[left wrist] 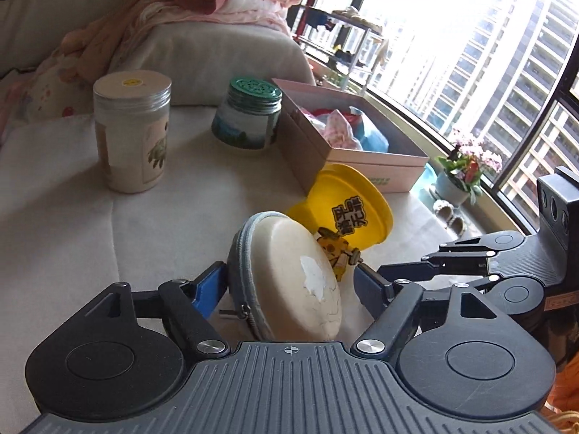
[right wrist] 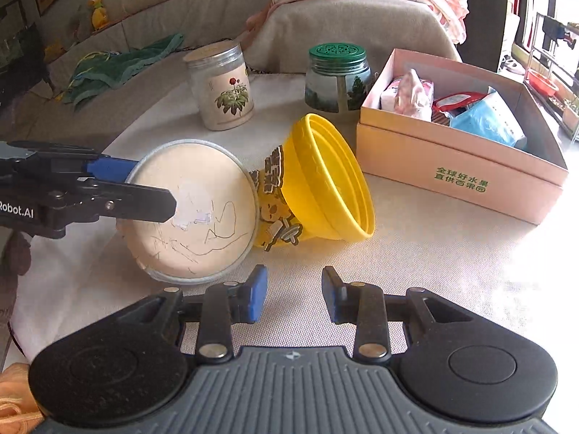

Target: Organize soft objects

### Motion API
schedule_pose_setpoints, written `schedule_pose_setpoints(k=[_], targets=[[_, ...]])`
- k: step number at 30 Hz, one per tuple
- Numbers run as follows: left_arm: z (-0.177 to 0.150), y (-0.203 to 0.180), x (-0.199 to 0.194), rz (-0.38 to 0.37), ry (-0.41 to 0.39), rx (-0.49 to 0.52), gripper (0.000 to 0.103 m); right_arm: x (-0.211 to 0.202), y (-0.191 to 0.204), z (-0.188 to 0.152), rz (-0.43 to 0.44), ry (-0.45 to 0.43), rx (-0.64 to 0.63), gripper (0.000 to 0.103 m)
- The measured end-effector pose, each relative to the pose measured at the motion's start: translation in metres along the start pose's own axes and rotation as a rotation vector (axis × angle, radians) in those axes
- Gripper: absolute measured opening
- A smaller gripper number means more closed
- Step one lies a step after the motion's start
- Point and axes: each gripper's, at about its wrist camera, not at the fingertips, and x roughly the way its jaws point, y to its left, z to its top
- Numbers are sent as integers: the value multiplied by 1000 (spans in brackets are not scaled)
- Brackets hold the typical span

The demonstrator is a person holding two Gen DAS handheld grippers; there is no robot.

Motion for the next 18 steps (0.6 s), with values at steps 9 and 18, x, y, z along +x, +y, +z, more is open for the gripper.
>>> schedule_pose_setpoints(k=[9,18], targets=[[-9,34,24,-20,21,-134,86,4,13,5,30,-70,-20,33],[-18,51,16,-99,-48,-199,87,12,25,17,2,-41,-40,31]])
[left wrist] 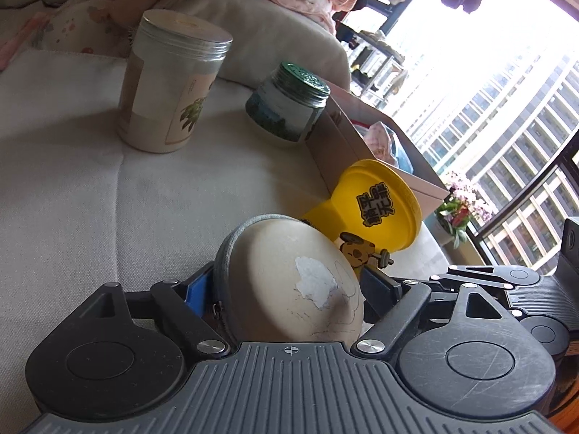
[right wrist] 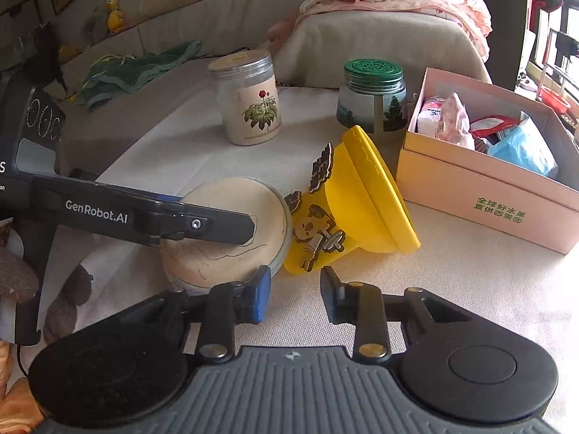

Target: Organize soft objects

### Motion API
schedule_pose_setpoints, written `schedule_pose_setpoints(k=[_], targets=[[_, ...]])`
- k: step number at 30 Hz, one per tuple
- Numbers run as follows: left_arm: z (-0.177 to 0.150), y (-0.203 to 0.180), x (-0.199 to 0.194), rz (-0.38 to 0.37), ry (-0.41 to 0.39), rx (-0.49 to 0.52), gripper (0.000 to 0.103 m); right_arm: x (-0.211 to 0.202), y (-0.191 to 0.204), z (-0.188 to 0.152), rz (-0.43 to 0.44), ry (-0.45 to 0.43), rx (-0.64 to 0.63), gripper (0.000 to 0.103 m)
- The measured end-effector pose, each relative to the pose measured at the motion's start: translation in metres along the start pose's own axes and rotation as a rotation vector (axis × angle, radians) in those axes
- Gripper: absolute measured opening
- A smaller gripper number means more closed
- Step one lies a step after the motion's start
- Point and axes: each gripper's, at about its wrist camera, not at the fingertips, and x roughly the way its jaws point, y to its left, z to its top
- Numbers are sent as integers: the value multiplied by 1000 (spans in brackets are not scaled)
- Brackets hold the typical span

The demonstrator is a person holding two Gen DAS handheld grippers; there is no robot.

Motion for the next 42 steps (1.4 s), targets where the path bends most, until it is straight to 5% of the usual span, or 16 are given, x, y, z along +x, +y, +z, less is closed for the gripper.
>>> schedule_pose_setpoints(k=[7,9,11,12,16,22,30,35,42], targets=[[-1,-3,-19,-94,-31,-16,85,5,-1,-1,-56,46,9,31],[-1,-6,-19,-137,-23,-13,77,9,-2,-3,-67,63,7,31],[-1,-9,-11,-148,7,-3,53,12,-1,-4,-76,70,2,31],[-3,-12,-1,-124,35,11,50,13,0,-4,-80,69,-3,31],[-7,-18,13,-65,19,37,63,16,3,-4,-91,74,-22,31],[-12,-27,7,-35,-35,97,60,18,7,-6,-102,76,-37,31],[-17,-20,-8,-72,-82,34,48,1,-4,-12,-151,30,-33,32],[-23,-22,-17,-64,-92,62,47,-28,-23,-5,-208,-73,-5,53],[-22,-20,-18,-63,-91,41,46,-37,-34,11,-194,-134,-21,57]])
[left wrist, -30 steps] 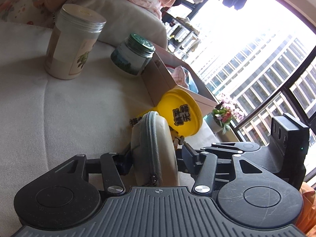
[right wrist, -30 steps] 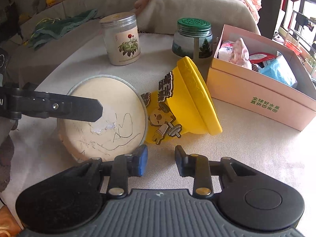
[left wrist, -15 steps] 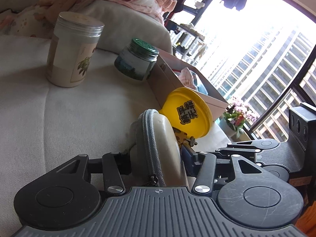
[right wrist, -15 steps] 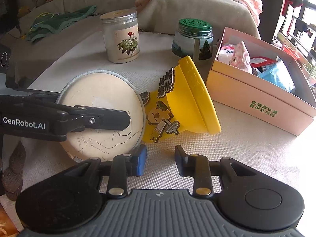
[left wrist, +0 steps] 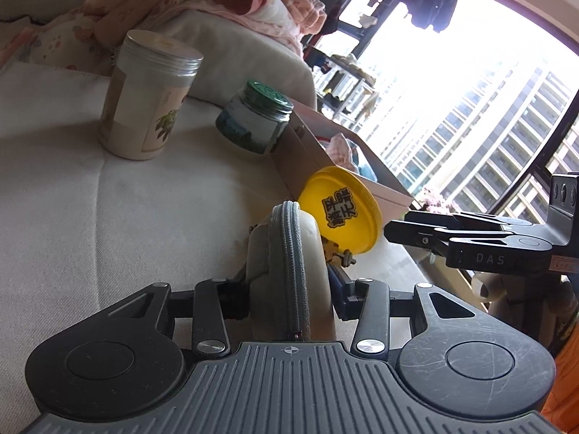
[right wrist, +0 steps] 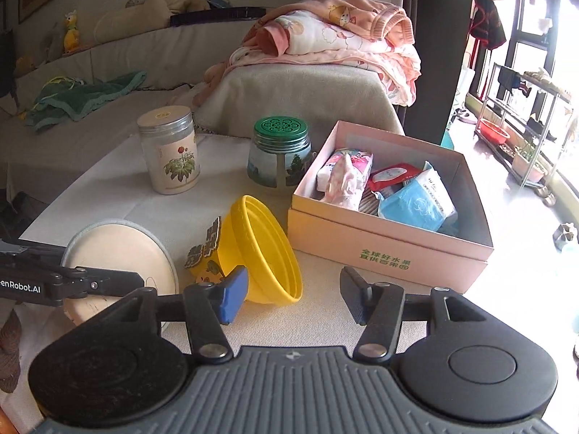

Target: Organize soft objects

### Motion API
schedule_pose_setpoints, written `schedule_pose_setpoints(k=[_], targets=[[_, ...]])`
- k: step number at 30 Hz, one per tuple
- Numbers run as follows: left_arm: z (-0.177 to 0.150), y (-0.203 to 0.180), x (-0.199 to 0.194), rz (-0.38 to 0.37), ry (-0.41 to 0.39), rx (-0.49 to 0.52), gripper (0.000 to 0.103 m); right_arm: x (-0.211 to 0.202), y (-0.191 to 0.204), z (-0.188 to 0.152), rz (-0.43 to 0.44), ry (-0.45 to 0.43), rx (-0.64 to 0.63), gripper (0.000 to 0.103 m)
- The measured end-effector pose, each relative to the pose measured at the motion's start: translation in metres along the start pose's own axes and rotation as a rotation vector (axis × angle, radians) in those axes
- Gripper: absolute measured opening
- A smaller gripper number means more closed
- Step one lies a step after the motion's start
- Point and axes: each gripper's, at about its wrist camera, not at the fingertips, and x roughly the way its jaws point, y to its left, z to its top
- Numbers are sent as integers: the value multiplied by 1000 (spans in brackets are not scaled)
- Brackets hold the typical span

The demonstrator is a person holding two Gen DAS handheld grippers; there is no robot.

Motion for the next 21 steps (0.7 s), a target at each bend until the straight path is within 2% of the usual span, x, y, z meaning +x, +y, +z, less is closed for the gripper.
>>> schedule_pose_setpoints(k=[4,7,11,13,14,15,17,21], targets=[[1,-7,1,25,7,31,46,10,4,10,44,-9,-29,57],[1,-11,0,40,11,49,46,20,11,23,118,-17,-52,57],[1,-14,0,50,16,57,46,41,19,35,213,70,-82,56],[1,-16,-1,54,21,64,46,40,26,33,210,106,-115,42],[1,-18,-2,56,24,68,46,34,28,30,193,105,-131,23],[0,-21,-3,58,29,74,46,24,26,29,206,103,-119,13],[0,-27,-4,59,44,99,45,0,16,27,266,99,-57,6],[-1,-51,-4,45,96,161,45,-55,-5,24,268,45,20,6]])
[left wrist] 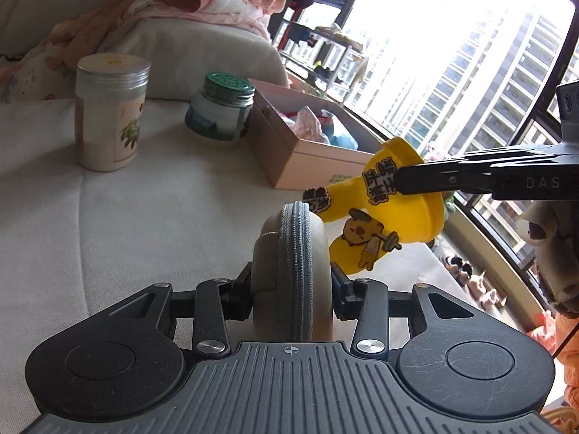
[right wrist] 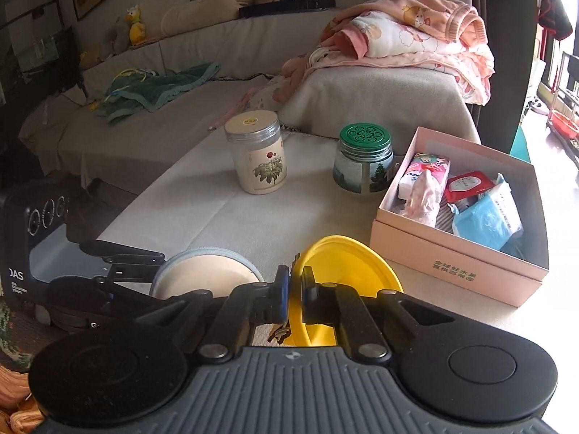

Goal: Organize soft objects
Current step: 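Carry the case into the box with left tool while right tool drops the funnel in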

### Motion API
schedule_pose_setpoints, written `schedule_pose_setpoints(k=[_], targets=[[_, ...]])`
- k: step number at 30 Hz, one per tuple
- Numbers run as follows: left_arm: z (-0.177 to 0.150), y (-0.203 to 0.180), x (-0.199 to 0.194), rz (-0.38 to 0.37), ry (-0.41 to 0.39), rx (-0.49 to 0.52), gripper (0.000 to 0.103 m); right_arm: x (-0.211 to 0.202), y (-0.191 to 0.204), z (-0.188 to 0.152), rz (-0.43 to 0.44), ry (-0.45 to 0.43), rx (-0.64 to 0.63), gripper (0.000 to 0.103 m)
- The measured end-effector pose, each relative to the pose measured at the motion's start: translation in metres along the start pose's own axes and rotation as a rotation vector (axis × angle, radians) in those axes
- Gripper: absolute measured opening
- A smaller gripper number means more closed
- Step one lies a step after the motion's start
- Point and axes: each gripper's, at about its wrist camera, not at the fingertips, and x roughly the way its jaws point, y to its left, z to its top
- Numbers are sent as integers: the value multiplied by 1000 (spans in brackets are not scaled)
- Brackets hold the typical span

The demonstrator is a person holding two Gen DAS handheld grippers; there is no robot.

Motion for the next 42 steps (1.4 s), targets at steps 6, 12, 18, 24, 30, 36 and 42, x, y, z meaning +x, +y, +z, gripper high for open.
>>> schedule_pose_setpoints(k=[6,12,18,24,30,36,42], targets=[[47,-36,5,-79,15,61,45,-68,-32,20,-23,-119,77,6],[148,-40,65,-172,-87,40,45,-81,-72,84,-183,-270,60,6],[192,-13,189,-140,19,-36,56,-15,-130,137,-253,-319,166,6],[184,-1,178,5,-2,47,46,87,-198,116,-154,-207,397,5],[179,4,158,-27,-39,-2,46,118,-212,94,-28,-189,522,5],[178,-11,167,-29,-12,35,46,96,-200,117,4,-229,494,4],[169,-13,169,24,12,53,46,98,-199,124,-68,-179,490,4]])
